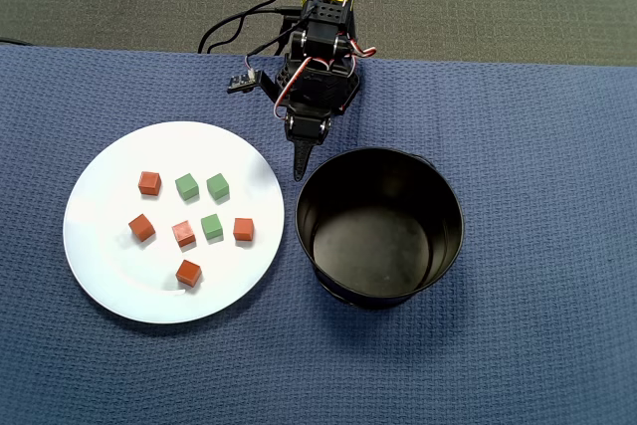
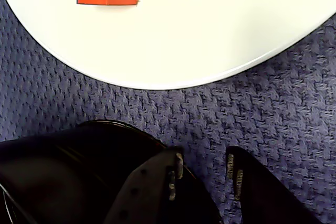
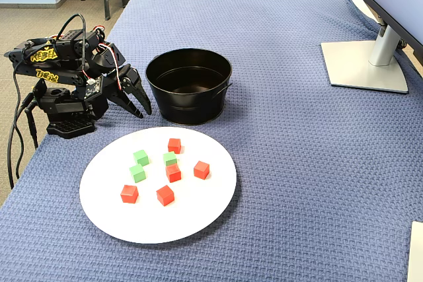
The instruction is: Pick up the green cubes from the white plate and place them in the black recipient
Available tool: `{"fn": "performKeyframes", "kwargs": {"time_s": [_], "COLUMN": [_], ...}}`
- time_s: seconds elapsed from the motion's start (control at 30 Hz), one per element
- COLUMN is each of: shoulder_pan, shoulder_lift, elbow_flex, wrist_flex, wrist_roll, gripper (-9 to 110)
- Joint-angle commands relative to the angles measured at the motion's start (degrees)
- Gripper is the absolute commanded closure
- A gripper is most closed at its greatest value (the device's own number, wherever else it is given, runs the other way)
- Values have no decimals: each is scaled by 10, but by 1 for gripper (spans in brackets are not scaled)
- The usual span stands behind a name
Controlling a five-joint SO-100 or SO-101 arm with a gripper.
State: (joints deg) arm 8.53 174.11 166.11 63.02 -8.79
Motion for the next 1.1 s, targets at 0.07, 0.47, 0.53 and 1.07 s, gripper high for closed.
{"fn": "performKeyframes", "kwargs": {"time_s": [0.07,0.47,0.53,1.07], "shoulder_pan": [46,74,103,151], "shoulder_lift": [-25,-28,-18,-46], "elbow_flex": [-41,-72,-117,-262], "wrist_flex": [-19,7,33,127], "wrist_roll": [85,69,69,-300], "gripper": [90,101,102,92]}}
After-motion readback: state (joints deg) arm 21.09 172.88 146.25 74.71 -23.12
